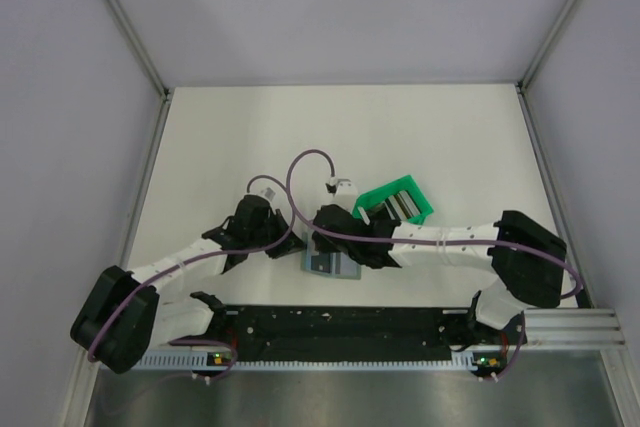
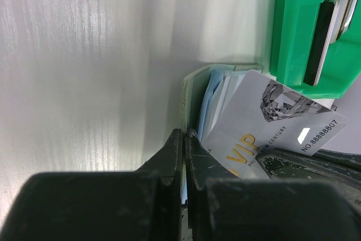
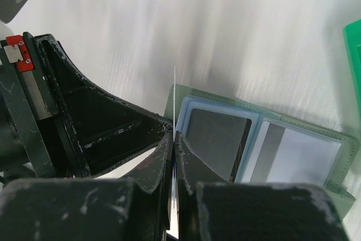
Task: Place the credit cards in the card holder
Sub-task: Turn over the card slot in the card holder.
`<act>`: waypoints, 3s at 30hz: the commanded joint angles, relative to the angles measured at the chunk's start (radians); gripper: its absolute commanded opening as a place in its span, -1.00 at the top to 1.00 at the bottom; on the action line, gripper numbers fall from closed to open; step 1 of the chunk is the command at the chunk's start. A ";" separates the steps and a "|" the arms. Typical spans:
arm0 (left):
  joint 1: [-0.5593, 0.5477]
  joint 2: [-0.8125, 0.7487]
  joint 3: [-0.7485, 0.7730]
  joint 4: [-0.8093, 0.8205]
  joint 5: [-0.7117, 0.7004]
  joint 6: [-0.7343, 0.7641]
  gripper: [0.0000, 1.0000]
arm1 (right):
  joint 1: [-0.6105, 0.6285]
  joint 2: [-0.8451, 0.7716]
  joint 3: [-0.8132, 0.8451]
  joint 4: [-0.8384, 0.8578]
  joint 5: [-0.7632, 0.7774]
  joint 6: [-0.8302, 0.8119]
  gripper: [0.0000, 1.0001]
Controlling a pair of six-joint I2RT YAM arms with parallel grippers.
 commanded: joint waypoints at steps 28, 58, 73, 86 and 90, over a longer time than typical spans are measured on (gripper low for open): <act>0.002 -0.010 0.005 0.031 -0.001 0.008 1.00 | 0.012 -0.036 0.051 -0.030 0.037 -0.057 1.00; 0.002 -0.004 0.002 0.039 0.005 0.008 1.00 | 0.012 0.022 0.082 -0.033 -0.010 -0.066 1.00; 0.002 0.000 0.005 0.033 -0.002 0.014 1.00 | 0.012 0.004 0.108 -0.164 0.060 -0.089 1.00; 0.002 0.005 0.006 0.031 -0.006 0.018 1.00 | 0.010 -0.031 0.114 -0.247 0.090 -0.098 1.00; 0.002 0.004 0.008 0.031 -0.006 0.022 1.00 | 0.012 -0.044 0.105 -0.279 0.095 -0.087 1.00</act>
